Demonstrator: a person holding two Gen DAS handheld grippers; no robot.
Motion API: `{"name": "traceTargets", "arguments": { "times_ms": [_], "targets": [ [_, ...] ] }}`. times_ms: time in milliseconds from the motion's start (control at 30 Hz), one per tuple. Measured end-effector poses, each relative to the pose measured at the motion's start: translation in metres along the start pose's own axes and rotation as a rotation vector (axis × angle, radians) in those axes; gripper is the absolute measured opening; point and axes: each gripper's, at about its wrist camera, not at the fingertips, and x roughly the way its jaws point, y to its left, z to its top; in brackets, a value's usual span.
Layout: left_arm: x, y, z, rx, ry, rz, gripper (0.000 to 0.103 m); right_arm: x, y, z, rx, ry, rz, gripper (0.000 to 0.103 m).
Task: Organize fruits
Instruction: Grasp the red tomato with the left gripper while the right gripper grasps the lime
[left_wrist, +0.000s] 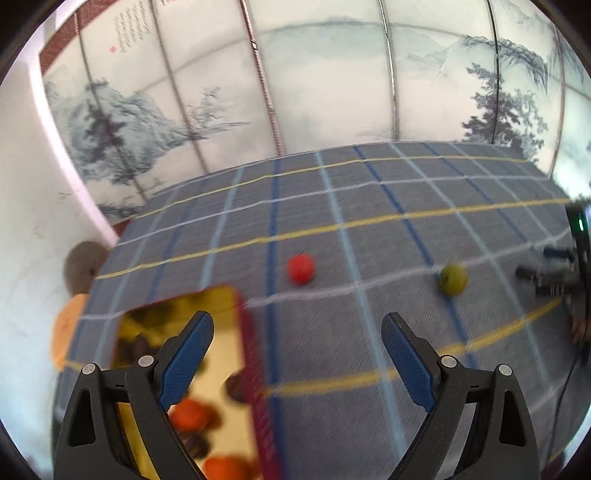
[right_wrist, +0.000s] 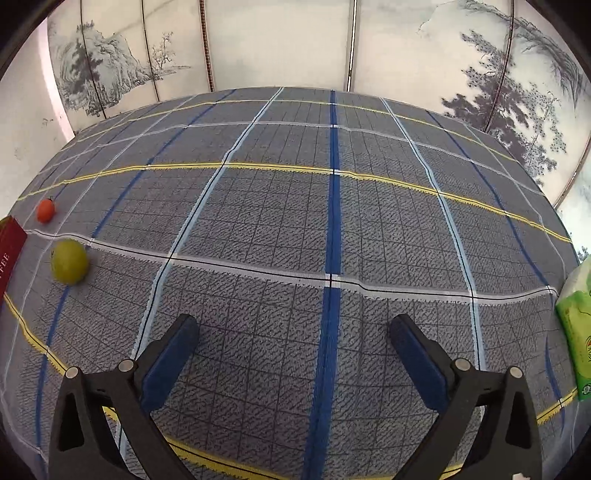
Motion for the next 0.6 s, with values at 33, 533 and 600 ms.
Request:
{"name": "traceTargets", "arguments": {
  "times_ms": [33, 533, 600],
  "targets": [
    [0.014, -0.003, 0.01, -0.009, 0.01, -0.011, 0.092, 0.0, 0.0, 0.0, 0.001, 0.0, 0.002, 0.103],
    [0.175, 0.01, 0.043, -0.095, 0.287, -0.004, 0.062, 0.0, -0.001, 0.0, 0.003, 0.0, 0.005, 0.103],
    [0.176, 0.012, 0.039, -0.137, 0.274, -0.061, 0.031, -0.001, -0.001, 0.0, 0.003, 0.0, 0.006, 0.103]
  ]
}}
